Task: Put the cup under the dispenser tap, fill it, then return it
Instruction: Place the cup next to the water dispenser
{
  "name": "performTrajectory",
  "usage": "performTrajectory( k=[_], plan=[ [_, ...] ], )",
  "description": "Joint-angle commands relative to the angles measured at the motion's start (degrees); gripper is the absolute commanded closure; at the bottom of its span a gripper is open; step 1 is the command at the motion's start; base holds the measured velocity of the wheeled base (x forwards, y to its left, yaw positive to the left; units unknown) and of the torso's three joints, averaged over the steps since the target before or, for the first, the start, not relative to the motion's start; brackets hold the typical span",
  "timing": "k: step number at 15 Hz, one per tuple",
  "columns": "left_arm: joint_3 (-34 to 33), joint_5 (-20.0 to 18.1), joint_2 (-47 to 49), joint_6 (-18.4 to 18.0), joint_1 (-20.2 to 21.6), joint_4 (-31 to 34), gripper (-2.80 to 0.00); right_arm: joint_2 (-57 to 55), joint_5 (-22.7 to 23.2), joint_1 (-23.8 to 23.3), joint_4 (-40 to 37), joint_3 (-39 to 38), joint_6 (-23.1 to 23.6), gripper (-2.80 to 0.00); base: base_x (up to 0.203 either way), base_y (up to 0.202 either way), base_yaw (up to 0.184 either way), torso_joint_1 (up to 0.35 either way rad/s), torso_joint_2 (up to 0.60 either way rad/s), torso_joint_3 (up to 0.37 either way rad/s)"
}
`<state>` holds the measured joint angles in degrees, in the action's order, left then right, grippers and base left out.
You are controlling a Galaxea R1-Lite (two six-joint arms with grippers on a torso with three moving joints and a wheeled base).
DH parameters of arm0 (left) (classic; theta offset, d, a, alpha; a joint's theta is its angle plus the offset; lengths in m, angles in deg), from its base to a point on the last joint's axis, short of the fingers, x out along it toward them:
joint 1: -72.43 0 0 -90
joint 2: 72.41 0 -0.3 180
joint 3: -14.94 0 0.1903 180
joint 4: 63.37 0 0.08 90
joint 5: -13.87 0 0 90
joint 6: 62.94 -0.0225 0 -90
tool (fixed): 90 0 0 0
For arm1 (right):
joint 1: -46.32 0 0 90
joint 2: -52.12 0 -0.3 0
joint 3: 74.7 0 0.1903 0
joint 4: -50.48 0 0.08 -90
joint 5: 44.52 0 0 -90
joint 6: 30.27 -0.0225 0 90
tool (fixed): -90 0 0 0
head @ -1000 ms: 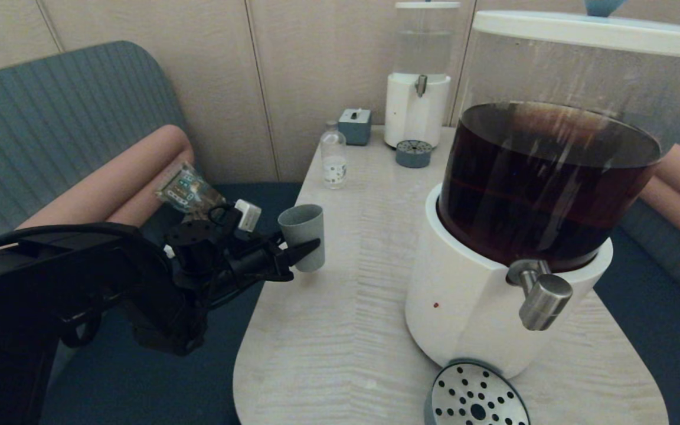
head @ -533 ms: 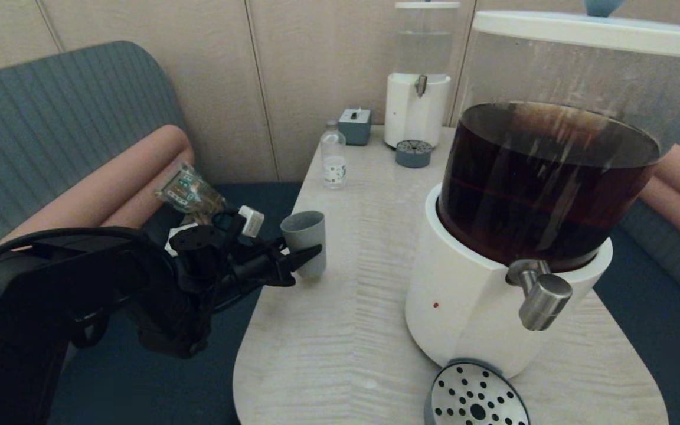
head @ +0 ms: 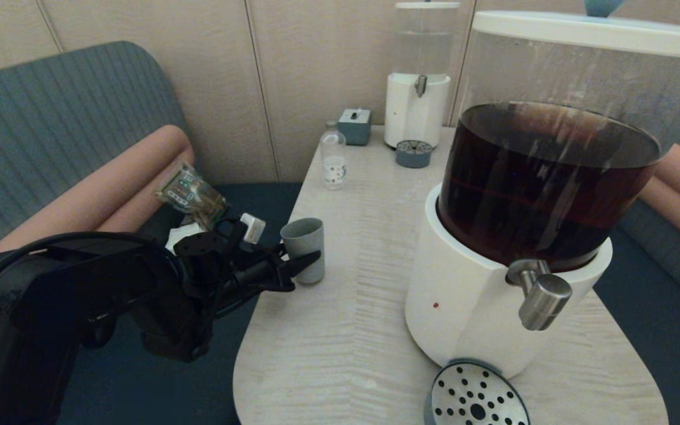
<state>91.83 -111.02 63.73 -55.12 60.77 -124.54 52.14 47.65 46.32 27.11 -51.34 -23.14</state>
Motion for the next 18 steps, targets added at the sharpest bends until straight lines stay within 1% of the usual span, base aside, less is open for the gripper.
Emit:
performTrajectory(
  k=[1,12,13,18],
  plan=[
    [-0.17,-0.18,0.54,0.08,-0.04,-0.11,0.0,0.33,0.03,0.0,0.0,-0.53,0.08,0.0,0.0,0.0,0.0,0.0,0.0,0.0],
    [-0.43,-0.09,0.71,0.08,-0.04,-0.11,0.0,0.33,0.05,0.0,0.0,-0.53,0.08,0.0,0.0,0.0,0.0,0.0,0.0,0.0],
    [-0.43,-0.09,0.71,0.08,-0.12,-0.11,-2.8,0.33,0.03,0.0,0.0,-0.53,0.08,0.0,0.0,0.0,0.0,0.0,0.0,0.0],
    [-1.05,-0.18,0.27,0.08,-0.21,-0.2,-2.8,0.33,0.03,0.0,0.0,-0.53,0.08,0.0,0.0,0.0,0.0,0.0,0.0,0.0]
  ],
)
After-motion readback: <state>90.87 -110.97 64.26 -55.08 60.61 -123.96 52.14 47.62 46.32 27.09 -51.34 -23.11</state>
